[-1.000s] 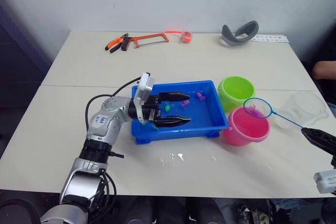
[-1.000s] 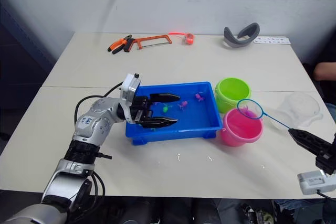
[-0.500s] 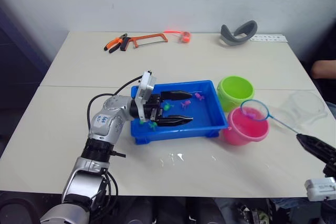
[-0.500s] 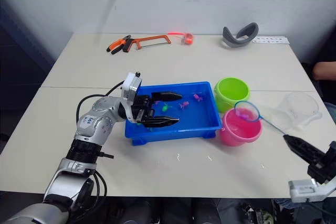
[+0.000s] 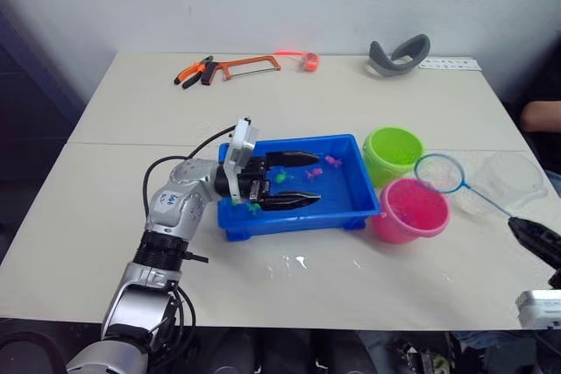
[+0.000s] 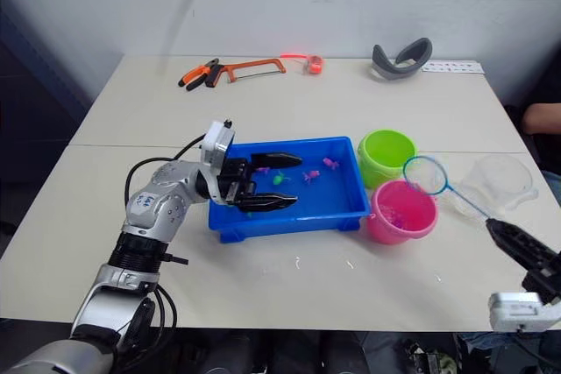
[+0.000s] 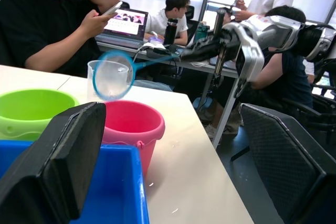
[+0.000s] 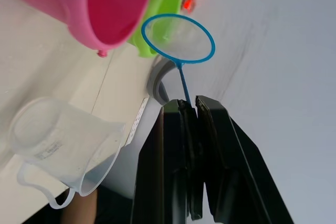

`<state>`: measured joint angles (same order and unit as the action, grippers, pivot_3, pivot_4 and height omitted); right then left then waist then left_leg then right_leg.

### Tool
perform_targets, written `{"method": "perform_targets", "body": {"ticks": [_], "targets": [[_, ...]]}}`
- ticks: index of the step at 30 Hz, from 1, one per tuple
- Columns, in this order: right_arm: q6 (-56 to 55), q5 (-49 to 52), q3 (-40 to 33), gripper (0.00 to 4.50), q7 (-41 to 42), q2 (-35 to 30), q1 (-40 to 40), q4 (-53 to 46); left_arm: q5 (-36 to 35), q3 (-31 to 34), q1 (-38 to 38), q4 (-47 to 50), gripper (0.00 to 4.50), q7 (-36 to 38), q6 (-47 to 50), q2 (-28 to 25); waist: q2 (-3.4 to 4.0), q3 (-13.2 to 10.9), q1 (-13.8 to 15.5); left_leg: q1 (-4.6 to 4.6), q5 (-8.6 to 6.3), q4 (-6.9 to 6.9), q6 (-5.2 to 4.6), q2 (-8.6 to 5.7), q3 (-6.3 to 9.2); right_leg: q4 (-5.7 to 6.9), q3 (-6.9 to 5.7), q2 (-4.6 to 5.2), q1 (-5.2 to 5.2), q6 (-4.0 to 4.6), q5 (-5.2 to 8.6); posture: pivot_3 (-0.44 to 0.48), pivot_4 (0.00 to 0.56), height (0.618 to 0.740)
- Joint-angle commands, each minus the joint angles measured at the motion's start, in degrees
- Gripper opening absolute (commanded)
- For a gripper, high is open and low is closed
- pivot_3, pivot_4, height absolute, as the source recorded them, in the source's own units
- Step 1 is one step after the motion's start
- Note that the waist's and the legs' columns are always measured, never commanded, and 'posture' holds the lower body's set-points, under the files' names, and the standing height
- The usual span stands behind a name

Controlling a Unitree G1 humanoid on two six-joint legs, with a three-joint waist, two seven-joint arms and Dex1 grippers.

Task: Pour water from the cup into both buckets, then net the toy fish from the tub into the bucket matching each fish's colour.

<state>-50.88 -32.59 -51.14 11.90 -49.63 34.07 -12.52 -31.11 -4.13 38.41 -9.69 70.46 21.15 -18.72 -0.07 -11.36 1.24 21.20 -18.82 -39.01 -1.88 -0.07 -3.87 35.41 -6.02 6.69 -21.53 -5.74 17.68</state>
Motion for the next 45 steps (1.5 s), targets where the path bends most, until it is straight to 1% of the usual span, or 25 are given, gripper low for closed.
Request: {"method": "perform_targets", "body": {"ticks": [1,4,7,10,14,19,22,28,31,34,39,42,45], "targets": [[9.94,24.9,3.36,0.0,9.1,-2.93,2.34,-6.5,-2.03,3.69,-1.4,2.97,4.42,-0.83,1.34,-2.57,0.02,-0.01,-0.31,-0.02,0.0,0.01,0.0,0.02,0.0,0.0,0.01,0.02,0.01,0.0,0.0,0.0,0.15,0.74],[26.76,50.66,7.61,0.0,16.52,-4.71,3.91,-15.35,-2.63,5.88,-3.17,4.27,4.42,-1.91,2.78,-5.07,0.01,-0.01,-0.59,-0.03,-0.01,0.01,0.01,0.18,0.05,0.02,-0.01,0.17,0.05,0.02,-0.01,0.0,0.15,0.74],[39.12,66.26,9.84,0.0,19.42,-6.99,2.13,-22.47,-2.93,8.38,-4.85,4.95,4.42,-3.25,3.44,-7.29,0.01,-0.01,-0.41,-0.01,-0.04,0.0,0.0,0.21,0.15,0.07,-0.08,0.21,0.08,0.03,-0.01,0.0,0.15,0.74],[47.88,75.34,13.44,0.0,20.52,-9.68,-0.4,-25.89,-3.12,10.62,-6.17,5.33,4.42,-4.45,3.72,-8.97,0.01,-0.01,-0.01,0.01,-0.05,-0.02,-0.03,0.19,0.16,0.07,-0.11,0.25,0.07,0.03,-0.01,0.0,0.15,0.74],[59.35,82.53,18.47,0.0,16.05,-11.42,-9.14,-28.52,-3.17,12.53,-8.64,6.77,4.42,-5.43,3.84,-11.19,-0.02,-0.02,0.33,0.06,-0.14,-0.05,-0.17,0.04,0.18,-0.03,-0.23,0.53,0.05,0.02,-0.01,0.0,0.15,0.74],[73.23,86.61,21.69,0.0,13.24,-13.52,-14.61,-29.48,-3.74,14.45,-11.61,8.98,4.42,-6.67,3.94,-13.01,-0.02,-0.02,0.3,0.17,-0.18,-0.05,-0.24,-0.08,0.23,-0.06,-0.44,0.71,0.05,0.0,-0.01,0.0,0.15,0.74],[76.86,86.62,22.96,0.0,14.07,-12.72,-17.72,-27.68,-4.38,15.35,-13.46,10.99,4.42,-7.7,4.17,-13.47,-0.04,-0.02,0.3,0.22,-0.19,-0.05,-0.27,-0.13,0.24,-0.07,-0.5,0.75,0.05,-0.03,-0.03,0.0,0.15,0.74],[83.67,85.23,25.97,0.0,16.53,-13.24,-22.0,-26.49,-5.07,16.1,-15.46,13.05,4.42,-8.89,4.2,-13.72,-0.04,-0.02,0.23,0.24,-0.19,-0.06,-0.28,-0.13,0.21,-0.08,-0.51,0.73,0.05,-0.06,-0.04,0.0,0.15,0.74],[89.72,86.36,27.45,0.0,13.49,-13.52,-25.09,-26.01,-5.1,16.16,-15.96,13.49,4.42,-9.14,3.99,-13.69,-0.04,-0.02,0.21,0.24,-0.19,-0.05,-0.28,-0.13,0.21,-0.06,-0.51,0.73,0.04,-0.06,-0.04,0.0,0.15,0.74],[93.33,88.74,28.2,0.0,15.33,-13.51,-27.14,-26.62,-5.21,16.12,-16.43,14.11,4.42,-9.33,3.92,-13.64,-0.03,-0.02,0.21,0.24,-0.19,-0.05,-0.27,-0.13,0.21,-0.09,-0.51,0.73,0.03,-0.06,-0.04,0.0,0.15,0.74],[101.01,93.98,29.93,0.0,18.18,-16.19,-31.1,-26.98,-5.32,15.83,-16.85,15.16,4.42,-9.68,3.96,-13.54,-0.04,-0.02,0.19,0.25,-0.19,-0.04,-0.27,-0.12,0.22,-0.11,-0.51,0.73,0.03,-0.06,-0.04,0.0,0.15,0.74],[105.3,93.22,33.36,0.0,17.25,-18.27,-34.56,-26.47,-5.25,15.54,-16.84,15.64,4.42,-9.93,4.02,-13.37,-0.03,-0.02,0.21,0.25,-0.2,-0.04,-0.28,-0.12,0.23,-0.32,-0.51,0.75,0.03,-0.06,-0.04,0.0,0.15,0.74],[109.5,93.37,37.17,0.0,14.62,-17.79,-39.49,-24.86,-5.15,15.09,-16.66,16.04,4.42,-10.21,3.98,-13.16,-0.04,-0.02,0.15,0.25,-0.2,-0.04,-0.27,-0.12,0.23,-0.33,-0.51,0.75,0.03,-0.06,-0.04,0.0,0.15,0.74]]}}
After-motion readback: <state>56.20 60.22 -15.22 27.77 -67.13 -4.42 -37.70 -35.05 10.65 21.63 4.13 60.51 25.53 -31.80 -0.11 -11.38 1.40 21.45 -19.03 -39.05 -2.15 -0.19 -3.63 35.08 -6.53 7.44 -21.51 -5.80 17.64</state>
